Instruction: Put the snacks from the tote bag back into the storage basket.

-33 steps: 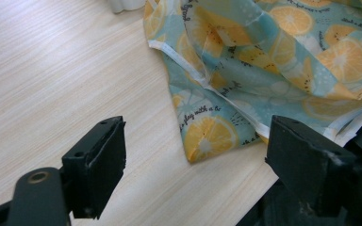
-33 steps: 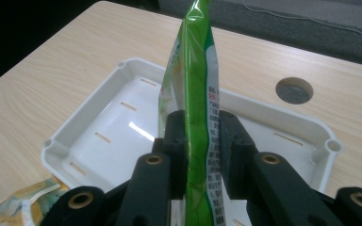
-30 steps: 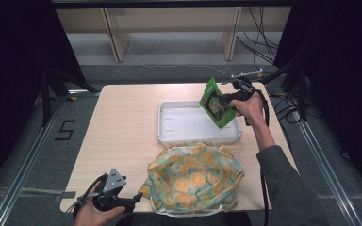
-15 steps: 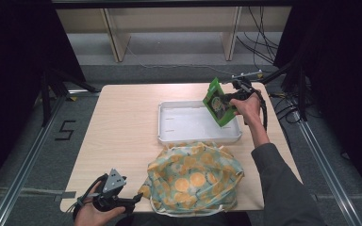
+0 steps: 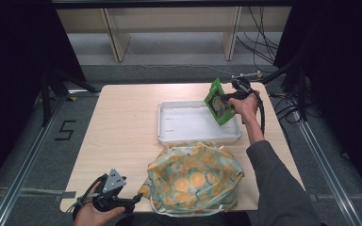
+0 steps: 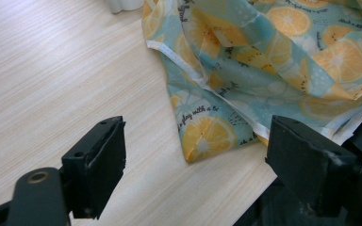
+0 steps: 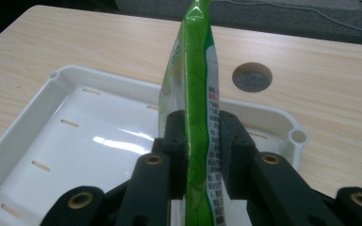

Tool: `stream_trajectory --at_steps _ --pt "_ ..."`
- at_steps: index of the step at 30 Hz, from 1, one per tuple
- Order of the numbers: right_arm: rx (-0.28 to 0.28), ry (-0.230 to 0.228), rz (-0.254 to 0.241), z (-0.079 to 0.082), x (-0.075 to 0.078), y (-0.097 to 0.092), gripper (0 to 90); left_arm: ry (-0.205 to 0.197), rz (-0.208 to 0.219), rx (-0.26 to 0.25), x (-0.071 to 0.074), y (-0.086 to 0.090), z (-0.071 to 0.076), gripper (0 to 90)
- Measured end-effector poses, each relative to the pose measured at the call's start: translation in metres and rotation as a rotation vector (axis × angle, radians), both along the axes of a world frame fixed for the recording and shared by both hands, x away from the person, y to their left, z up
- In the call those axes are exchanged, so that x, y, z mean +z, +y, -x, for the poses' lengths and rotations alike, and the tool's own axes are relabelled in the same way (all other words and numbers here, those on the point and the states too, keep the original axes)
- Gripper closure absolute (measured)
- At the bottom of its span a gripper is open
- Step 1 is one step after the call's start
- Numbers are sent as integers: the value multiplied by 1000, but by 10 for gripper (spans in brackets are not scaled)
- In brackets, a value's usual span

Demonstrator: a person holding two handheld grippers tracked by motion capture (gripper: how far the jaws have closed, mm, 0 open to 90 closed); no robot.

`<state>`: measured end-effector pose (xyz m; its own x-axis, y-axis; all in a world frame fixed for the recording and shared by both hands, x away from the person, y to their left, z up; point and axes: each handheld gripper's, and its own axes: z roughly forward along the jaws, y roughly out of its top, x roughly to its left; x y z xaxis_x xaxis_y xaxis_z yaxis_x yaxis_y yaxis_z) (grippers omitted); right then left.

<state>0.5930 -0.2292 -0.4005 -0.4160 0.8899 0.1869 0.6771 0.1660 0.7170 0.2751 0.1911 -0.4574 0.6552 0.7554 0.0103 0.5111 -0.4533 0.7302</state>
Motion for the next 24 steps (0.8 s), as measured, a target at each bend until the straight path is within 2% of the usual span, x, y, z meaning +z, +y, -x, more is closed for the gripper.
stream_trajectory --at_steps 1,2,3,4,5,6,7,8,9,11,12,13,14,15,16,17,18,19,20,21,22,23,24 --pt "-15 7 -10 0 -1 2 760 0 0 0 0 0 0 198" --pt "23 0 -36 -3 -2 0 760 0 1 0 0 0 0 198" --pt "-7 -14 -12 -3 -3 1 760 -1 1 -1 0 0 0 198" --pt "-8 -5 4 -4 -2 1 760 -1 9 3 0 -1 0 198" --pt "-49 -7 -46 -3 -3 7 760 -1 11 3 0 -1 0 198" --pt "-24 -33 -11 -5 -4 4 760 -1 9 2 0 -1 0 198" --pt "-30 -11 -15 -6 -3 5 760 -5 11 1 -1 -1 0 198" --pt "-52 51 -28 -3 0 7 760 1 10 2 0 -1 0 198" --pt "-24 5 9 -7 -2 5 760 -2 11 1 -1 -1 0 198" --pt "-47 41 1 -6 -2 8 759 9 23 11 -1 -2 1 198" --pt "-47 35 31 -7 -2 7 760 10 24 9 -1 -2 1 198" --pt "-57 43 -2 -7 -3 9 760 10 25 8 -1 -2 1 198" --pt "-57 57 -11 -8 -3 9 760 10 25 9 -1 -2 1 198" --pt "-40 33 9 -10 -5 7 760 10 25 9 -1 -2 1 198" --pt "-88 70 -26 -8 -5 12 760 10 25 9 -1 -2 1 198" --pt "-60 58 -13 -10 -6 9 759 10 24 9 -1 -2 1 198" --pt "-61 53 -5 -11 -6 9 759 7 21 6 -1 -2 1 198" --pt "-74 66 -1 -11 -7 10 759 -1 13 -4 0 -1 1 198" --pt "-63 44 11 -12 -9 9 759 5 15 6 0 -2 1 198" --pt "-33 -44 12 -17 -14 7 759 3 1 3 0 -1 1 198" --pt "-43 -22 16 -16 -13 6 759 5 7 5 0 -2 1 198" --pt "-44 -6 48 -16 -11 5 759 5 15 5 0 -2 2 198" --pt "-36 0 28 -16 -11 5 759 7 -4 -11 0 -1 1 198"
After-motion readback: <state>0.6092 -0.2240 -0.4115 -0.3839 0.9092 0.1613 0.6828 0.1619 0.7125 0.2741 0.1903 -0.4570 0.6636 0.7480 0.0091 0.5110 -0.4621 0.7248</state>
